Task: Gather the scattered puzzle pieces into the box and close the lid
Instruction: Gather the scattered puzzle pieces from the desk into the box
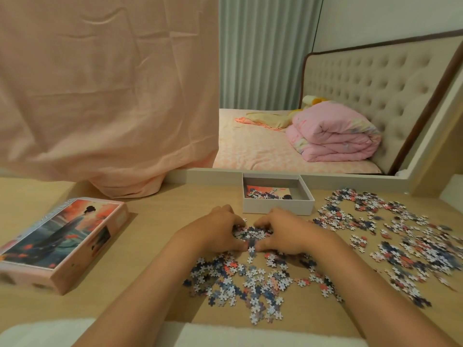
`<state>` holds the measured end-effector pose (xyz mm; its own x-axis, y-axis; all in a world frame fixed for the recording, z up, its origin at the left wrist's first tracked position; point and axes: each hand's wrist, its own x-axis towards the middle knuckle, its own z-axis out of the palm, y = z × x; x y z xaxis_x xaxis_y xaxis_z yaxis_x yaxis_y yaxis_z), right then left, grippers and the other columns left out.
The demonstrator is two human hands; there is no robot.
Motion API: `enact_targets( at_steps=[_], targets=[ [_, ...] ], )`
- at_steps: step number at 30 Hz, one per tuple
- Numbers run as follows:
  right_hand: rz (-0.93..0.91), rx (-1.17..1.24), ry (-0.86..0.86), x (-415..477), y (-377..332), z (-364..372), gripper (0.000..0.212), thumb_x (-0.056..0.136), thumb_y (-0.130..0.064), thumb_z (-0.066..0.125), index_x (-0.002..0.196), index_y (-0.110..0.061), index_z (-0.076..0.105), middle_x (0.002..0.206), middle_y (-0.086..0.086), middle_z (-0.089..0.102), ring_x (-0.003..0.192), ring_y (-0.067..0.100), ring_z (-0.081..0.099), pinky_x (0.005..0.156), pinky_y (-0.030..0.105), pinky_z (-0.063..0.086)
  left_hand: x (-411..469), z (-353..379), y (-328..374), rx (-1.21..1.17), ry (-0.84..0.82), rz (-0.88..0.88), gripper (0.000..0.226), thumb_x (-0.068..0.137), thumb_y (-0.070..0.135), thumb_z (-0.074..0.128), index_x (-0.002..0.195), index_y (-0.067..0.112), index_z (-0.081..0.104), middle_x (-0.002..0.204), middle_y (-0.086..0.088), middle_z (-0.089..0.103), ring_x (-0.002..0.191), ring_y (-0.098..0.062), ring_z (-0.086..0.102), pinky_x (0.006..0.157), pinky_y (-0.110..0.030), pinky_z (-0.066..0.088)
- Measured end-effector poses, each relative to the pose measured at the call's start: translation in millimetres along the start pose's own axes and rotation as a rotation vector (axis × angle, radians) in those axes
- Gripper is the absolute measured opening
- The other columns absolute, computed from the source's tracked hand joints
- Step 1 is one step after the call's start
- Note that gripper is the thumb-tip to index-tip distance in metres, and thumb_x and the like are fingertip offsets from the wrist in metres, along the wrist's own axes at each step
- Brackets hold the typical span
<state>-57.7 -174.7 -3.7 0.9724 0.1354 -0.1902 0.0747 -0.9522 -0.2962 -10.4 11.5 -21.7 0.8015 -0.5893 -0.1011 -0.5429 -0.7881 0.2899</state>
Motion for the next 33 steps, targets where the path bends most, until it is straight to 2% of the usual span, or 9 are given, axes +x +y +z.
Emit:
enact_targets(
  at_steps=[3, 5, 9, 12, 17, 24, 26, 29, 33],
  targets=[
    [-0.03, 0.015, 0.05, 2.4, -1.5, 1.7, 0.057, 0.085, -0.043, 0.075, 0.136, -0.023, 0.059, 0.134, 0.0, 0.062, 0.117, 0.02, 0.059, 0.096, 0.03, 0.046, 0.8, 1.4, 0.3, -0.061, 0.082, 0.02, 0.047, 0.083, 0.049, 0.07, 0.125, 0.03, 0.062, 0.113, 0.003, 0.049, 0.108, -0.018, 0.05, 0.094, -0.033, 0.044],
    [-0.038, 0.017, 0.078, 2.9, -2.7, 1.8, 0.055, 0.085, -0.042, 0.074, 0.136, -0.023, 0.06, 0.132, 0.001, 0.063, 0.114, 0.019, 0.06, 0.093, 0.028, 0.045, 0.2, 1.1, 0.9, -0.087, 0.116, 0.028, 0.037, 0.084, 0.042, 0.071, 0.119, 0.029, 0.066, 0.108, 0.003, 0.052, 0.101, -0.016, 0.054, 0.089, -0.029, 0.045],
    [-0.051, 0.048, 0.091, 1.8, -7.4, 4.5, 0.059, 0.087, -0.04, 0.073, 0.14, -0.024, 0.056, 0.126, 0.001, 0.061, 0.116, 0.021, 0.058, 0.092, 0.03, 0.044, 2.2, 2.3, 4.0, -0.106, 0.173, 0.051, 0.03, 0.085, 0.031, 0.073, 0.114, 0.026, 0.069, 0.105, 0.004, 0.057, 0.092, -0.013, 0.055, 0.083, -0.025, 0.045],
    [-0.07, 0.105, 0.14, 2.3, -8.5, 6.7, 0.037, 0.088, -0.033, 0.074, 0.124, -0.026, 0.07, 0.113, -0.003, 0.069, 0.102, 0.018, 0.062, 0.081, 0.027, 0.044, 5.0, 4.7, 5.5, -0.148, 0.226, 0.051, 0.025, 0.083, 0.023, 0.075, 0.107, 0.024, 0.07, 0.1, 0.007, 0.057, 0.09, -0.012, 0.056, 0.077, -0.022, 0.043],
    [-0.035, 0.211, 0.206, 5.3, -1.0, 7.1, 0.028, 0.084, -0.027, 0.078, 0.111, -0.024, 0.075, 0.106, -0.004, 0.072, 0.089, 0.011, 0.062, 0.079, 0.023, 0.046, 8.4, 7.9, 4.2, -0.287, 0.247, 0.021, 0.019, 0.08, 0.017, 0.078, 0.097, 0.019, 0.071, 0.089, 0.01, 0.065, 0.081, -0.008, 0.06, 0.068, -0.015, 0.043],
    [-0.045, 0.379, 0.257, 12.0, 11.2, -8.1, 0.018, 0.08, -0.021, 0.081, 0.098, -0.022, 0.078, 0.084, -0.008, 0.072, 0.075, 0.008, 0.065, 0.074, 0.028, 0.053, 17.6, 0.4, 10.3, -0.429, 0.335, 0.028, 0.011, 0.082, 0.013, 0.075, 0.089, 0.02, 0.069, 0.08, 0.009, 0.068, 0.073, -0.007, 0.063, 0.064, -0.015, 0.047],
    [-0.068, 0.415, 0.322, 17.9, 15.9, -19.8, 0.016, 0.078, -0.021, 0.082, 0.093, -0.025, 0.079, 0.082, -0.011, 0.072, 0.076, 0.006, 0.065, 0.071, 0.026, 0.05, 26.6, -9.4, 16.6, -0.454, 0.391, 0.048, 0.012, 0.081, 0.011, 0.075, 0.088, 0.018, 0.068, 0.079, 0.005, 0.069, 0.073, -0.011, 0.063, 0.066, -0.022, 0.048],
    [-0.075, 0.433, 0.392, 29.5, 24.3, -40.0, 0.016, 0.079, -0.02, 0.081, 0.094, -0.023, 0.079, 0.075, -0.014, 0.068, 0.069, 0.002, 0.06, 0.063, 0.018, 0.043, 48.4, -25.3, 22.8, -0.446, 0.44, 0.058, 0.015, 0.081, 0.011, 0.075, 0.088, 0.021, 0.065, 0.082, 0.004, 0.069, 0.075, -0.011, 0.063, 0.066, -0.022, 0.046],
    [-0.076, 0.351, 0.487, 51.8, 35.8, -59.7, 0.013, 0.083, -0.02, 0.078, 0.096, -0.019, 0.078, 0.084, -0.004, 0.069, 0.077, 0.012, 0.061, 0.06, 0.018, 0.039, 82.9, -41.8, 26.6, -0.427, 0.451, 0.044, 0.013, 0.085, 0.012, 0.072, 0.095, 0.015, 0.066, 0.081, 0.0, 0.067, 0.072, -0.015, 0.062, 0.065, -0.023, 0.044]
  ],
)
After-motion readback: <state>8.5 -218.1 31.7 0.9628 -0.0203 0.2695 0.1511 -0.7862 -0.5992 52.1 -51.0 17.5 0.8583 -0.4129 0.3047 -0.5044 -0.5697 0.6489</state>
